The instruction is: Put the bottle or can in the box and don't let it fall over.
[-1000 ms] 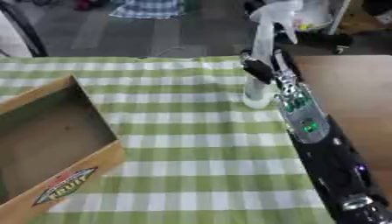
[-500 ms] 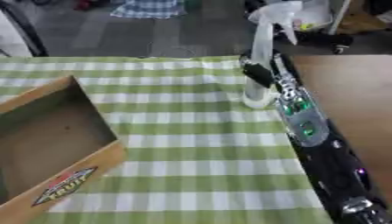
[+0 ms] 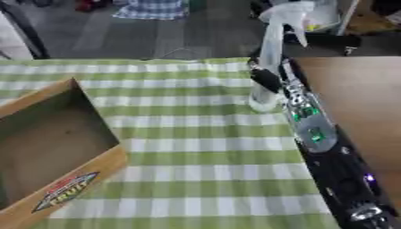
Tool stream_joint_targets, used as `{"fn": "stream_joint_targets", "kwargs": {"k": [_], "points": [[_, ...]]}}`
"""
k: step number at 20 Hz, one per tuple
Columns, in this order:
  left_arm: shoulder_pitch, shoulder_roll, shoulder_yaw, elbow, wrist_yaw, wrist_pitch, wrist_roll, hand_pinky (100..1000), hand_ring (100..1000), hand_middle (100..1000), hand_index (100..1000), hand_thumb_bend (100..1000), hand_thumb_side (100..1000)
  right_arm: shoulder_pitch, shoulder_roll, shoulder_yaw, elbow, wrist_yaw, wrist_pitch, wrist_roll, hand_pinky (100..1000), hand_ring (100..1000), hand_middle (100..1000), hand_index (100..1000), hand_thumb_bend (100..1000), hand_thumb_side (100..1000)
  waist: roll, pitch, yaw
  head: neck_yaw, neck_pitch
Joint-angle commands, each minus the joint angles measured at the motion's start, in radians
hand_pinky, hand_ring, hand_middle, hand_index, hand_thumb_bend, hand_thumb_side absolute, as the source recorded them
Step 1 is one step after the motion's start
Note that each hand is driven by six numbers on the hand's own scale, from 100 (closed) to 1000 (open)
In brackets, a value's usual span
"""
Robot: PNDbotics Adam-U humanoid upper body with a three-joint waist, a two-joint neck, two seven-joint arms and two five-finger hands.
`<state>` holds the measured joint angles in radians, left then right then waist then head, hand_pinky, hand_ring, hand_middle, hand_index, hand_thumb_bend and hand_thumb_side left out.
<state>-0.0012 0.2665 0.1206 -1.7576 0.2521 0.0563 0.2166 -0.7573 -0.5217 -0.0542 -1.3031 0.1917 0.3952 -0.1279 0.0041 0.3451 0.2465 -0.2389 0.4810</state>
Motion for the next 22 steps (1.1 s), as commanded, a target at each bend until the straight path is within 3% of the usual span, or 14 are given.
{"fn": "stream_joint_targets", "kwargs": {"k": [1,14,18,22], "points": [[0.004,0.000,-0.007,0.004,-0.001,0.006,-0.005,1000,596,698,702,161,783,-0.006,-0.005,-0.002,0.013,-0.010,-0.004,-0.008,993,985,824,818,100,532,-0.001,-0.007,0.000,-0.001,-0.013],[0.002,-0.002,-0.008,0.002,-0.001,0.005,-0.006,1000,596,698,702,157,786,0.004,0.010,0.002,0.030,-0.044,-0.044,-0.031,989,978,809,805,100,490,0.002,0.001,0.003,-0.007,-0.011],[0.002,-0.002,-0.009,0.002,-0.001,0.005,-0.007,1000,596,698,702,157,787,0.004,0.013,0.003,0.031,-0.058,-0.046,-0.033,991,972,786,772,100,287,0.002,0.001,0.003,-0.008,-0.010],[0.001,-0.002,-0.010,0.002,-0.001,0.005,-0.008,1000,597,698,702,155,788,0.002,0.016,0.004,0.033,-0.082,-0.037,-0.041,993,964,745,729,100,162,0.002,0.001,0.003,-0.009,-0.009]]}}
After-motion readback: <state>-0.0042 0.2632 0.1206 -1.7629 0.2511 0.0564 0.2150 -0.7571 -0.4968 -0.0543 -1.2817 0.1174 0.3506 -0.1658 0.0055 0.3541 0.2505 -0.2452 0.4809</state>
